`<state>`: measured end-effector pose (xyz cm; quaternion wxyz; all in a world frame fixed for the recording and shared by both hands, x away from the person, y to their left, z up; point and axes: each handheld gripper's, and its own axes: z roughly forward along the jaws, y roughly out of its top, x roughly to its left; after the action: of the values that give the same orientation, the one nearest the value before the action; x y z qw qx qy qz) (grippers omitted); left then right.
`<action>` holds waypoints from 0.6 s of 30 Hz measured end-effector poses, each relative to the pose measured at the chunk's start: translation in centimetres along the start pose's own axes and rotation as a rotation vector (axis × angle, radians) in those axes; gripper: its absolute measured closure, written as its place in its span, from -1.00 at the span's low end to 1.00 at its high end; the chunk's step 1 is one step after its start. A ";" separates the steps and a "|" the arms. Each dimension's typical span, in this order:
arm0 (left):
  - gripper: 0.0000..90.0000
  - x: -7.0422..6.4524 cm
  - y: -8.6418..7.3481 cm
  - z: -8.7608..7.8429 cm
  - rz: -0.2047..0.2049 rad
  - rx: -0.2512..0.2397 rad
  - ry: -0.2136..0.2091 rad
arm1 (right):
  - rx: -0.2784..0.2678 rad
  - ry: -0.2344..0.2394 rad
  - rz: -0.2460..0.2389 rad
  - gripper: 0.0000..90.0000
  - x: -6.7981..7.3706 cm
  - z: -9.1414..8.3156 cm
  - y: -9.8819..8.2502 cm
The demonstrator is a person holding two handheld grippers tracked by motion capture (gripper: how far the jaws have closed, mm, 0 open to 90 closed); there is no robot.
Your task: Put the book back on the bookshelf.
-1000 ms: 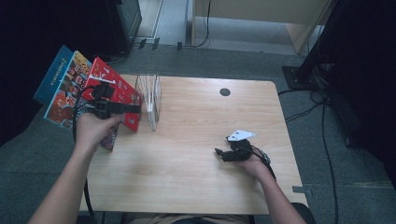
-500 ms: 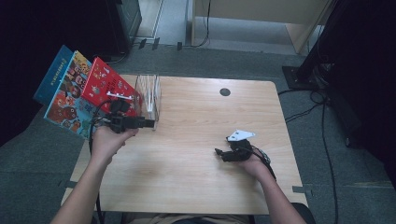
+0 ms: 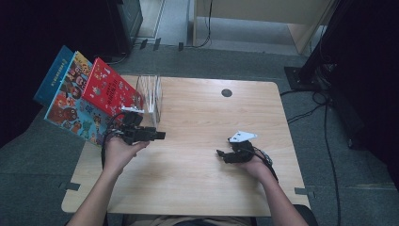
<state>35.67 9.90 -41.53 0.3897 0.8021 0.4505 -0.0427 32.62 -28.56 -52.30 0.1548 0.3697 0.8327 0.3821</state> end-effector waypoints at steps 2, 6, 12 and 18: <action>-0.12 0.0 -0.5 0.8 0.006 0.004 0.002 | 0.000 0.000 0.000 -0.41 0.0 0.0 0.0; -0.12 0.1 -1.3 1.9 0.002 0.018 -0.007 | 0.000 0.000 0.001 -0.41 0.0 0.0 0.0; -0.12 0.3 -2.2 3.2 0.014 0.035 0.006 | 0.001 0.000 -0.001 -0.41 0.0 0.0 0.0; -0.13 0.4 -3.2 5.1 0.016 0.074 0.004 | 0.002 0.003 -0.004 -0.41 0.0 0.0 0.0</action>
<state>34.90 7.74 -47.15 0.3592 0.8197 0.4428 -0.0546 32.58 -28.55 -52.29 0.1542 0.3675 0.8340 0.3816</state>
